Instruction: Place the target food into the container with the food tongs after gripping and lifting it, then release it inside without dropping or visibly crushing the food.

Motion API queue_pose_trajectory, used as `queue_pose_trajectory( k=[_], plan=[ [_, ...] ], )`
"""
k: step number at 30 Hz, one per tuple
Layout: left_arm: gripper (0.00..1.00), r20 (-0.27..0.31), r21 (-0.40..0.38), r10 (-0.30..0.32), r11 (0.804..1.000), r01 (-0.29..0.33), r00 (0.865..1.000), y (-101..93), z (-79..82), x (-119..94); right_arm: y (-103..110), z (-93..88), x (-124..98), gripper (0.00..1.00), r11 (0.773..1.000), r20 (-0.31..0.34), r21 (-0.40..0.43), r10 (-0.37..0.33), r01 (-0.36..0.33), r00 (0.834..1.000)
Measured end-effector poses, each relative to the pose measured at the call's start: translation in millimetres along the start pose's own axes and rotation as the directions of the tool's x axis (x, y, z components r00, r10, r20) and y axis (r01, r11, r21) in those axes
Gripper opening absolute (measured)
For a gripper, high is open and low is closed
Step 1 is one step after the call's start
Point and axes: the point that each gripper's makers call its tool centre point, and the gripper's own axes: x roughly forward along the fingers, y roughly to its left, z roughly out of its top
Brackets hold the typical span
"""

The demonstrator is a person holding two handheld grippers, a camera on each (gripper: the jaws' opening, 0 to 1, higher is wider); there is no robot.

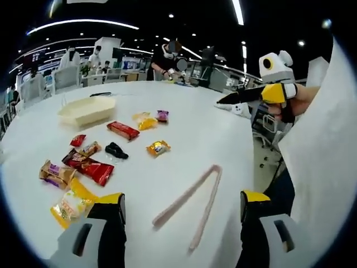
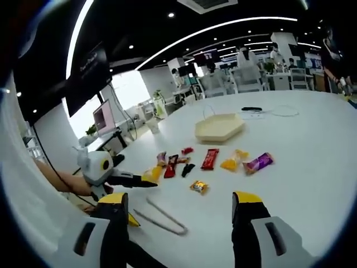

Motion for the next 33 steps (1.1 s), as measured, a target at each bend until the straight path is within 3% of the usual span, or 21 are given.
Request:
queue_pose_trajectory(
  k=[7,10,13,19,24,29,33],
  plan=[
    [0.76,0.007,0.054,-0.039,0.998,0.039,0.999,-12.6,-1.9,4.1,1.1,-7.5,-3.3,0.76,1.000,-0.006,0.010,-0.006,0.006,1.000],
    [0.77,0.018,-0.010,-0.050,0.999,0.050,0.999,-14.0,-4.6,7.1,0.2,-7.8,-5.4,0.76,1.000,-0.006,0.014,-0.012,0.012,1.000],
    [0.72,-0.011,0.023,-0.055,0.998,0.055,0.998,-15.0,-12.7,7.8,-1.9,-7.9,-7.6,0.76,1.000,-0.006,0.017,-0.018,0.018,1.000],
    [0.61,-0.016,0.120,-0.035,0.992,0.036,0.999,-9.4,-18.2,5.5,-4.0,-7.2,-7.8,0.75,0.999,-0.001,0.025,-0.026,0.026,1.000],
    [0.39,-0.022,0.145,-0.010,0.989,0.013,1.000,-2.2,-19.8,2.2,-3.0,-8.5,-6.8,0.76,0.999,-0.003,0.023,-0.028,0.028,1.000],
    [0.38,-0.021,0.217,-0.014,0.976,0.018,1.000,-1.9,-22.2,1.7,-2.5,-4.7,-6.7,0.77,0.998,0.024,0.056,-0.025,0.023,0.999],
    [0.36,-0.043,0.223,-0.003,0.975,0.012,0.999,-2.5,-21.0,1.5,-5.6,-6.6,-6.9,0.76,0.998,0.014,0.052,-0.037,0.036,0.999]
  ],
)
